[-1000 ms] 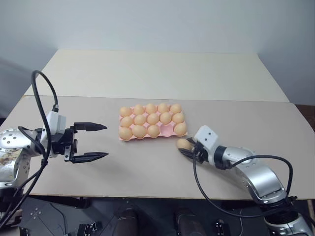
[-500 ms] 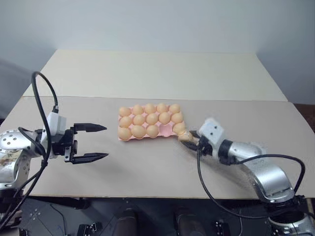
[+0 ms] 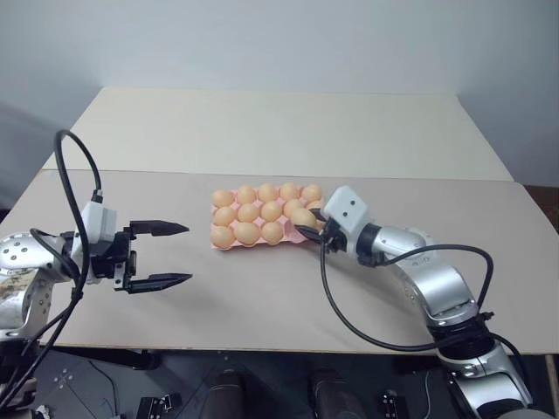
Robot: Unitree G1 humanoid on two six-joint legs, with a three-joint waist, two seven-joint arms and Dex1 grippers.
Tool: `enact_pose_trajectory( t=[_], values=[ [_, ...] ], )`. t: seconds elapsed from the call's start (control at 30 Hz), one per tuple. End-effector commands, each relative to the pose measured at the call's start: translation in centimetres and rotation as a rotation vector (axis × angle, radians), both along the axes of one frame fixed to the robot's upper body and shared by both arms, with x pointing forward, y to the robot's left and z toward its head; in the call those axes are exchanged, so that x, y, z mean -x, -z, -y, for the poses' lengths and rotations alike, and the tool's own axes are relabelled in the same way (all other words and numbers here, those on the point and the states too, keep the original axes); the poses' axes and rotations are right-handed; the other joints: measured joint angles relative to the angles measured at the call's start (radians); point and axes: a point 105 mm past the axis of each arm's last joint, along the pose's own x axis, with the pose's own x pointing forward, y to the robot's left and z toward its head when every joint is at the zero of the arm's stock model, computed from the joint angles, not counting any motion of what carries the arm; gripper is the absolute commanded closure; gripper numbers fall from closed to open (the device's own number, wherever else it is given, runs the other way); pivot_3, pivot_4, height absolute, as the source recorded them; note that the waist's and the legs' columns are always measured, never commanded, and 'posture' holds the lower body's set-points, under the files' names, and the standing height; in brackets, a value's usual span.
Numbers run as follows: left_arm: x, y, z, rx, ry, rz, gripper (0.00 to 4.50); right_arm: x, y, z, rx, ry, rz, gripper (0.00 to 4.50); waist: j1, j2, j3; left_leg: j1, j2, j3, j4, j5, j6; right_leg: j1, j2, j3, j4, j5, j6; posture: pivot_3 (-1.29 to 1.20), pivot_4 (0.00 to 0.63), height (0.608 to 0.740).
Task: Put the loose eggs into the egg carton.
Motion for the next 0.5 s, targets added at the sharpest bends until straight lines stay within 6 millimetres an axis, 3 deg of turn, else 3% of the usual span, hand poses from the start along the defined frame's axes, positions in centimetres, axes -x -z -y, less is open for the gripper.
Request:
enact_pose_trajectory(
  t=[0.03, 0.17, 0.2, 0.37, 0.5],
  values=[
    [0.2, -1.1, -0.2, -0.002, -0.004, 0.042, 0.0, 0.1, -1.1, -0.8, -0.004, -0.039, 0.065, 1.61, -0.001, 0.0, 0.0, 0.0, 0.0, 0.0, 0.0, 0.0, 0.0, 0.0, 0.0, 0.0, 0.0, 0.0, 0.0, 0.0, 0.15, 0.74],
    [0.2, -1.1, -0.1, 0.002, -0.005, 0.041, 0.0, -0.1, -0.9, -1.1, -0.009, -0.044, 0.066, 0.13, -0.002, 0.0, 0.0, 0.0, 0.0, 0.0, 0.0, 0.0, 0.0, -0.001, 0.0, 0.0, 0.001, 0.0, 0.0, 0.0, 0.15, 0.74],
    [0.2, -1.0, -0.1, 0.002, -0.005, 0.041, 0.0, -0.1, -0.9, -1.2, -0.01, -0.044, 0.068, 0.01, -0.002, 0.0, 0.0, 0.0, 0.0, 0.0, 0.0, 0.0, 0.0, -0.001, 0.0, 0.0, 0.001, 0.0, 0.0, 0.0, 0.15, 0.74],
    [0.2, -1.0, -0.1, 0.004, -0.005, 0.042, 0.0, 0.2, -1.2, -1.0, -0.004, -0.051, 0.088, 0.01, -0.001, 0.0, 0.0, 0.0, 0.0, 0.0, 0.0, 0.0, 0.0, -0.001, 0.0, 0.0, 0.001, 0.0, 0.0, 0.0, 0.15, 0.74],
    [0.2, -1.1, -0.1, 0.005, -0.004, 0.044, 0.0, 1.1, -2.1, 0.5, -0.003, -0.053, 0.094, 0.01, 0.0, 0.0, 0.0, 0.0, 0.0, 0.0, 0.0, 0.0, 0.0, -0.001, 0.0, 0.0, 0.001, 0.0, 0.0, 0.0, 0.15, 0.74]
  ],
)
